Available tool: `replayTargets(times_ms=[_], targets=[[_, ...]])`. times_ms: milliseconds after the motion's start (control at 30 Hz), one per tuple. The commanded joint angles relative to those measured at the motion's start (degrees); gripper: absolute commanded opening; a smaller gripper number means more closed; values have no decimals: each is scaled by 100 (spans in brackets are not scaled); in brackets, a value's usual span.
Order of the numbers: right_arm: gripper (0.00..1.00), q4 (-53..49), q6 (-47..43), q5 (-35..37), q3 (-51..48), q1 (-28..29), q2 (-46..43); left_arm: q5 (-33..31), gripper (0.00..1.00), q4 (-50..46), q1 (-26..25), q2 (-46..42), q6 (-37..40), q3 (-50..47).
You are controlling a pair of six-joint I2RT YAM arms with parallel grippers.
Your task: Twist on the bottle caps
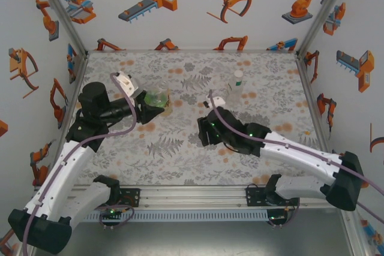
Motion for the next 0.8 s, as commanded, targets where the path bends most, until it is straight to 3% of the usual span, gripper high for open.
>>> replayTargets(times_ms=[0,233,467,767], targets=[[57,-417,755,383,59,293,316,405,0,478,41,-233,40,-282],[56,-355,1516,-45,-138,371,955,163,0,371,49,-678,154,-594],[57,-176,1452,-403,-153,238,1450,23,1,463,58,-689,142,-635],[56,-55,1134,-628,98,51,1976,34,10,474,63,-649,139,-643]])
